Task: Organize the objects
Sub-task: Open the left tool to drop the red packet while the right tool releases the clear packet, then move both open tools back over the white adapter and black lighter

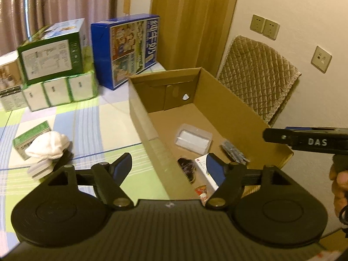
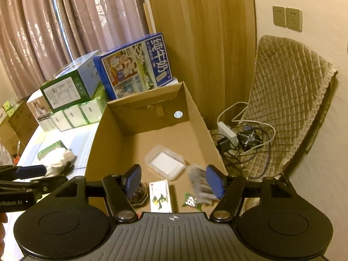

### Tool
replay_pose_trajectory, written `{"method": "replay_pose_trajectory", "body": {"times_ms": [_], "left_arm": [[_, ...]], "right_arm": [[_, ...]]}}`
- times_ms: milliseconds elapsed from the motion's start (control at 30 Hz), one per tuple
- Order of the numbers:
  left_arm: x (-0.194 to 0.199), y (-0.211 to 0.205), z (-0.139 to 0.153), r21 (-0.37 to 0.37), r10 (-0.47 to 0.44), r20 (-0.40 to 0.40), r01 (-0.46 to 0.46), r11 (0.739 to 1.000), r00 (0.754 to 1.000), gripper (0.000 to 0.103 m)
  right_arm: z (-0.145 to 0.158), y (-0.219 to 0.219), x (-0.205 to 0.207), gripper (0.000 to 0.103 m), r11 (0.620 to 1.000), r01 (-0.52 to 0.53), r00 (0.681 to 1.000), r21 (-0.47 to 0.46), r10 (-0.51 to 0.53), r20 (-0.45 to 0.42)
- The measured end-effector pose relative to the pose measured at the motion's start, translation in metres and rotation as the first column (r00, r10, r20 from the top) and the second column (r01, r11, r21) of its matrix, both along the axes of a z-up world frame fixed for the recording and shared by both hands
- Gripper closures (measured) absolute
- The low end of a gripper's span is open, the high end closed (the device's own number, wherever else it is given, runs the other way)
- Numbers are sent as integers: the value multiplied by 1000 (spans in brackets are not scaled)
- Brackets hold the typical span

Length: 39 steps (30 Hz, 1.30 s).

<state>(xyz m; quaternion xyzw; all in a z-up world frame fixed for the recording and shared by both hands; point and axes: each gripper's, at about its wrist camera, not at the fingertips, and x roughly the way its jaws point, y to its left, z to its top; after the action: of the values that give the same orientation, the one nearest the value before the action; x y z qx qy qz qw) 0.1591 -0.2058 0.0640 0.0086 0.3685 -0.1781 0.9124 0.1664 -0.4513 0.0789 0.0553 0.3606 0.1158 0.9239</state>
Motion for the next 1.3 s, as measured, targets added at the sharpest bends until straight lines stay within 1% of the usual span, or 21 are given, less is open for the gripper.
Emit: {"method": "replay_pose_trajectory", "body": {"times_ms": [67, 167, 367, 500, 600, 633, 767, 800, 933, 1000, 1300], "left_arm": [[-5, 6, 1, 0, 12, -2, -12, 1000, 1000, 30], [-13, 14, 4, 5, 20, 2, -20, 1000, 1000, 29], [-34, 29, 17, 12, 34, 34, -35, 999, 999, 22], [-47, 38, 26, 19, 43, 55, -45, 999, 998, 19], [-57, 46, 31, 24, 50, 64, -52, 998, 997, 16], [-61, 49, 32, 26, 54, 69, -56, 998, 996, 14], [-74, 62, 37, 25, 71, 82, -73, 997, 994, 11], [-76, 66, 38, 26, 74, 86, -76, 997, 994, 9], [-89, 85, 39, 39, 96, 101, -100, 994, 990, 3], [-95, 96, 36, 48, 109, 103, -114, 992, 989, 1], [-109, 153, 24, 82, 217, 96, -225, 971, 971, 1]], "right_arm": [[1, 1, -7, 38, 1000, 4, 1000, -2, -4, -2], [4, 5, -20, 33, 1000, 6, 1000, -9, -6, 6], [14, 18, -48, 26, 1000, -8, 999, -25, 9, 45], [21, 26, -62, 21, 1000, -18, 998, -18, 19, 58], [27, 35, -72, 17, 999, -34, 997, -16, 35, 69], [28, 38, -75, 15, 999, -40, 996, -16, 41, 73], [33, 52, -86, 11, 998, -60, 995, -22, 62, 83], [33, 55, -89, 10, 997, -68, 994, -24, 69, 87], [34, 67, -96, 4, 996, -89, 991, -29, 92, 93], [34, 74, -99, 2, 994, -104, 990, -30, 106, 93], [29, 116, -105, 2, 982, -189, 977, -30, 191, 94]]}}
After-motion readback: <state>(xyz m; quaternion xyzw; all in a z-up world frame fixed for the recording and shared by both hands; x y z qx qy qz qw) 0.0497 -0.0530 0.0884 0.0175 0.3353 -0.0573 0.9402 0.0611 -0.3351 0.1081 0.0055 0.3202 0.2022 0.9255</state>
